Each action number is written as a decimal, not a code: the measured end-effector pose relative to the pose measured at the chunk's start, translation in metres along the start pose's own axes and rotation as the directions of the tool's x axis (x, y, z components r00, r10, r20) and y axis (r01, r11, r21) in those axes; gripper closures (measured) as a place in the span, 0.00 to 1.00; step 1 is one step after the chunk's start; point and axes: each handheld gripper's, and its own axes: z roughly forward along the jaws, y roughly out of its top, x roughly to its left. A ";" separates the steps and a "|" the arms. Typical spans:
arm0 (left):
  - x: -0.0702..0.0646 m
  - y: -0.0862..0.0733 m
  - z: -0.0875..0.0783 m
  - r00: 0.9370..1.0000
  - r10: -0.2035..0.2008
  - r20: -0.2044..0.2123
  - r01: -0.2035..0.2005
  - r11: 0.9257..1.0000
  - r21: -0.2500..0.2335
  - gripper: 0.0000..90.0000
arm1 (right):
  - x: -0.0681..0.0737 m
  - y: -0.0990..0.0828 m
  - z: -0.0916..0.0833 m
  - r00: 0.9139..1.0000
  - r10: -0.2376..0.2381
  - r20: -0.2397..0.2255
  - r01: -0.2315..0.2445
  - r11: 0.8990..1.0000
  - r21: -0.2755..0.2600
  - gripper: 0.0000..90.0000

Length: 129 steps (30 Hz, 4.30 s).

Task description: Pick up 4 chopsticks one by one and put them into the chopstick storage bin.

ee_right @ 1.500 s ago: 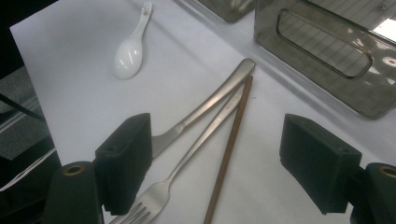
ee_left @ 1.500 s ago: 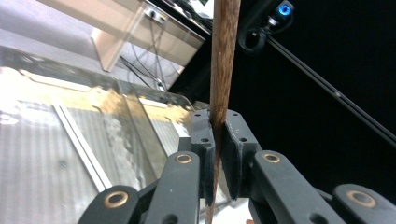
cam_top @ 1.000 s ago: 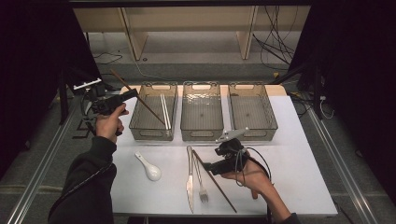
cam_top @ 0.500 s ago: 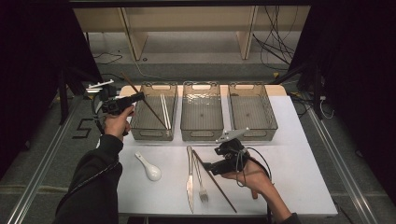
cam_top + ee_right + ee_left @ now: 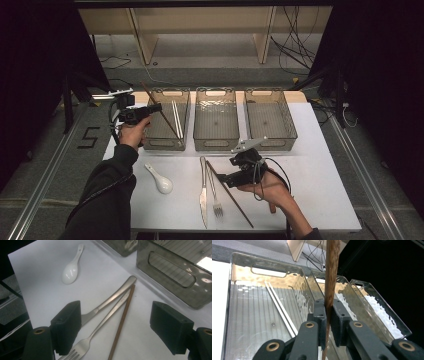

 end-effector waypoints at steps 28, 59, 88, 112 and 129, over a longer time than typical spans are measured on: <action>-0.003 -0.001 0.027 0.997 0.028 -0.067 -0.023 0.997 0.072 0.79 | 0.001 0.001 -0.002 1.000 -0.004 -0.011 0.004 1.000 -0.014 0.28; -0.027 -0.013 -0.008 0.994 0.105 0.015 -0.106 0.993 0.050 0.24 | -0.002 -0.001 0.002 0.998 0.019 0.060 -0.028 0.990 0.139 0.28; -0.048 -0.098 -0.074 0.957 0.258 0.135 -0.263 0.964 0.021 0.21 | 0.011 -0.019 0.042 0.994 -0.063 0.086 0.014 0.877 0.481 0.63; -0.052 -0.139 -0.072 0.950 0.284 0.128 -0.291 0.956 0.040 0.20 | 0.020 -0.023 0.054 0.987 -0.133 0.089 0.056 0.811 0.582 0.84; -0.054 -0.142 -0.069 0.947 0.294 0.131 -0.302 0.952 0.048 0.20 | 0.005 -0.025 0.049 0.987 -0.086 0.139 -0.016 0.795 0.606 0.90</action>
